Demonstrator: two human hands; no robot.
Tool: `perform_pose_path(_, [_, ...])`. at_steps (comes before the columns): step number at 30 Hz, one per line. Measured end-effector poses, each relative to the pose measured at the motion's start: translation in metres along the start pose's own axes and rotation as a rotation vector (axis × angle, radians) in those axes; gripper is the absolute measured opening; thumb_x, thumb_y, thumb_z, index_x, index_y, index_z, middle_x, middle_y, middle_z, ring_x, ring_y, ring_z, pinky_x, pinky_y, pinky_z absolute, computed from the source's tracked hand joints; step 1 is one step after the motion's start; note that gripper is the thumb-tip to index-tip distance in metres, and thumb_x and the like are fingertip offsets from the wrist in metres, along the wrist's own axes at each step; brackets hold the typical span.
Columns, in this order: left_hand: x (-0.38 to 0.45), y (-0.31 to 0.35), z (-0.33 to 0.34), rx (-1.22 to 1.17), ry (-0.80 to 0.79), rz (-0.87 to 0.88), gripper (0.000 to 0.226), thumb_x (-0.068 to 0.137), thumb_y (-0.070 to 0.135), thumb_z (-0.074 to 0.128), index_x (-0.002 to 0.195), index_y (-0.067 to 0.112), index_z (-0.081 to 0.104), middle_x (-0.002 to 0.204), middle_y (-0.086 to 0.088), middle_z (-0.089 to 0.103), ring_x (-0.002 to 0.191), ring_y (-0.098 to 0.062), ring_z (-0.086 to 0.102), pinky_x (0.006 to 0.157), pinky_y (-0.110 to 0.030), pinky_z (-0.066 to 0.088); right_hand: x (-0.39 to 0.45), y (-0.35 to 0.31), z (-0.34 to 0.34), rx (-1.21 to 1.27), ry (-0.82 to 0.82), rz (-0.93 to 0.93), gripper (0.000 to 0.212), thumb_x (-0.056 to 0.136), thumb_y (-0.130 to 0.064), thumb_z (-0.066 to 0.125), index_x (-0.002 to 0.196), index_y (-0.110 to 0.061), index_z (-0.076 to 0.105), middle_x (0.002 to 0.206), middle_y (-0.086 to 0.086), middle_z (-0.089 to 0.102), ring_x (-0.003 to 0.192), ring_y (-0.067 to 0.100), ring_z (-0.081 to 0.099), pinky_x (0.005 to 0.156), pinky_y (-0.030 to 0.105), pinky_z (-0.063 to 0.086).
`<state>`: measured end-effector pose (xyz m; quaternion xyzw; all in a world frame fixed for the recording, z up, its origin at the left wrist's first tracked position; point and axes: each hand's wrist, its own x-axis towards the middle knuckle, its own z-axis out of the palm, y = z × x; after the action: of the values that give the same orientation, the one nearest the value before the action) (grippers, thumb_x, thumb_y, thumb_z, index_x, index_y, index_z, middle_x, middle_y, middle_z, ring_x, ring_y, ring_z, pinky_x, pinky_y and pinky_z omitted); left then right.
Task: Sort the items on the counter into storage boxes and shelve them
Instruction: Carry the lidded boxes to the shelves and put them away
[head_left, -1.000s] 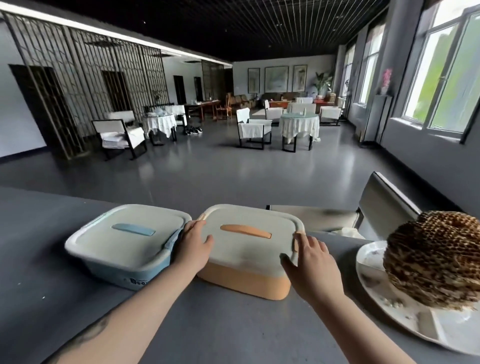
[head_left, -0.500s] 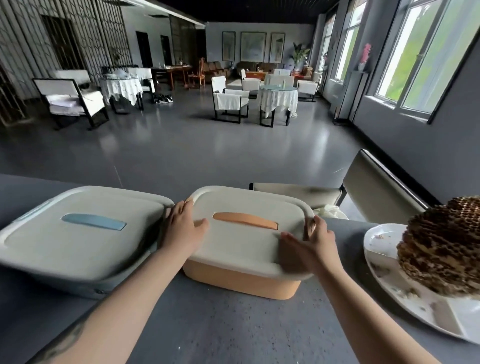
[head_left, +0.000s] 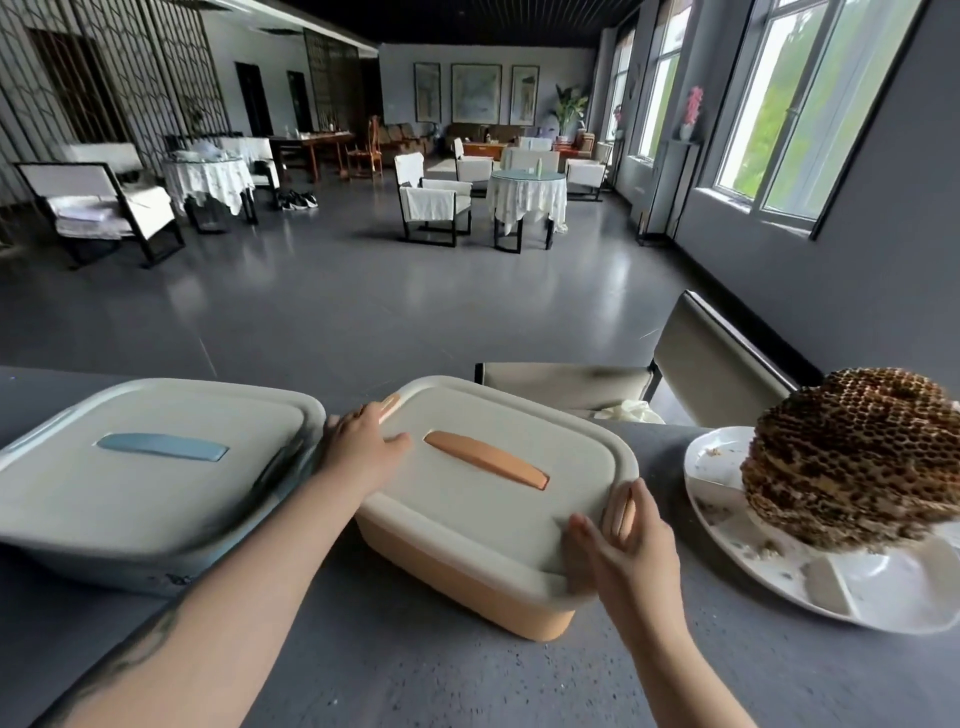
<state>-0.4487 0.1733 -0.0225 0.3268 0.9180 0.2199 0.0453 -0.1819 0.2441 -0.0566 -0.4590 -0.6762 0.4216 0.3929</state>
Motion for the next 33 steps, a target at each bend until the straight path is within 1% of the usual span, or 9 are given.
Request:
perform_pose_path(3, [0.011, 0.016, 0.005, 0.045, -0.130, -0.081, 0.066, 0.088, 0.056, 0.045, 0.140, 0.015, 0.034, 0.141, -0.015, 0.041, 0.131, -0.034, 0.036, 0.104, -0.039, 0.031, -0.021, 0.004, -0.007, 0.023, 0.030, 0.024, 0.033, 0.078, -0.021, 0.074, 0.103, -0.025, 0.053, 0.098, 0.005, 0.059, 0.096, 0.021, 0.054, 0.082, 0.036, 0.047])
perform_pose_path(7, [-0.003, 0.021, 0.015, 0.121, -0.087, -0.151, 0.074, 0.086, 0.067, 0.036, 0.138, 0.014, 0.033, 0.138, -0.019, 0.041, 0.130, -0.035, 0.037, 0.103, -0.041, 0.030, -0.022, 0.007, -0.021, 0.050, 0.050, 0.039, 0.031, 0.078, -0.018, 0.075, 0.101, -0.023, 0.054, 0.099, 0.003, 0.060, 0.093, 0.015, 0.056, 0.079, 0.031, 0.045])
perform_pose_path(12, [-0.075, -0.001, 0.010, 0.068, -0.062, -0.162, 0.072, 0.081, 0.075, 0.036, 0.121, 0.016, 0.036, 0.127, -0.014, 0.052, 0.119, -0.034, 0.048, 0.090, -0.041, 0.037, -0.015, 0.010, -0.057, 0.178, -0.059, 0.231, 0.056, 0.081, -0.008, 0.073, 0.132, -0.025, 0.053, 0.126, 0.002, 0.061, 0.114, 0.021, 0.059, 0.103, 0.045, 0.045])
perform_pose_path(16, [-0.149, -0.008, 0.004, -0.112, -0.041, -0.204, 0.065, 0.078, 0.071, 0.050, 0.108, 0.016, 0.034, 0.116, -0.010, 0.056, 0.107, -0.032, 0.053, 0.082, -0.039, 0.042, -0.026, 0.006, -0.094, 0.163, -0.154, 0.249, 0.048, 0.078, 0.001, 0.073, 0.111, -0.033, 0.064, 0.113, 0.001, 0.065, 0.094, 0.010, 0.061, 0.082, 0.024, 0.051])
perform_pose_path(19, [-0.200, -0.010, 0.001, -0.231, -0.019, -0.275, 0.062, 0.074, 0.066, 0.062, 0.097, 0.017, 0.032, 0.100, -0.005, 0.055, 0.093, -0.029, 0.052, 0.067, -0.036, 0.034, -0.044, 0.010, -0.121, 0.130, -0.231, 0.252, 0.067, 0.078, 0.000, 0.073, 0.137, -0.023, 0.051, 0.124, 0.001, 0.061, 0.111, 0.019, 0.059, 0.097, 0.036, 0.049])
perform_pose_path(23, [-0.266, -0.010, -0.007, -0.368, -0.045, -0.337, 0.064, 0.066, 0.063, 0.073, 0.088, 0.019, 0.032, 0.086, 0.000, 0.052, 0.073, -0.017, 0.051, 0.054, -0.031, 0.032, -0.080, 0.023, -0.160, 0.096, -0.301, 0.231, 0.063, 0.078, -0.001, 0.074, 0.130, -0.030, 0.055, 0.117, -0.003, 0.065, 0.104, 0.015, 0.062, 0.092, 0.036, 0.051])
perform_pose_path(26, [-0.320, -0.010, -0.016, -0.391, -0.106, -0.392, 0.072, 0.047, 0.074, 0.069, 0.088, 0.026, 0.036, 0.088, 0.006, 0.055, 0.078, -0.012, 0.054, 0.056, -0.031, 0.037, -0.110, 0.038, -0.192, 0.081, -0.353, 0.238, 0.057, 0.076, -0.004, 0.074, 0.111, -0.046, 0.058, 0.099, -0.006, 0.067, 0.090, 0.012, 0.064, 0.073, 0.029, 0.049])
perform_pose_path(29, [-0.364, -0.013, -0.016, -0.466, -0.152, -0.400, 0.078, 0.040, 0.076, 0.071, 0.100, 0.032, 0.047, 0.096, 0.012, 0.062, 0.089, -0.010, 0.060, 0.067, -0.033, 0.046, -0.131, 0.052, -0.217, 0.076, -0.389, 0.263, 0.053, 0.080, -0.012, 0.071, 0.111, -0.051, 0.055, 0.093, 0.002, 0.063, 0.084, 0.019, 0.063, 0.065, 0.029, 0.045])
perform_pose_path(33, [-0.384, -0.012, -0.010, -0.750, -0.093, -0.473, 0.074, 0.045, 0.053, 0.083, 0.104, 0.018, 0.056, 0.102, -0.002, 0.069, 0.088, -0.020, 0.067, 0.068, -0.034, 0.051, -0.142, 0.050, -0.223, 0.100, -0.434, 0.256, 0.048, 0.075, -0.037, 0.077, 0.110, -0.049, 0.049, 0.095, 0.010, 0.068, 0.088, 0.025, 0.066, 0.080, 0.041, 0.052])
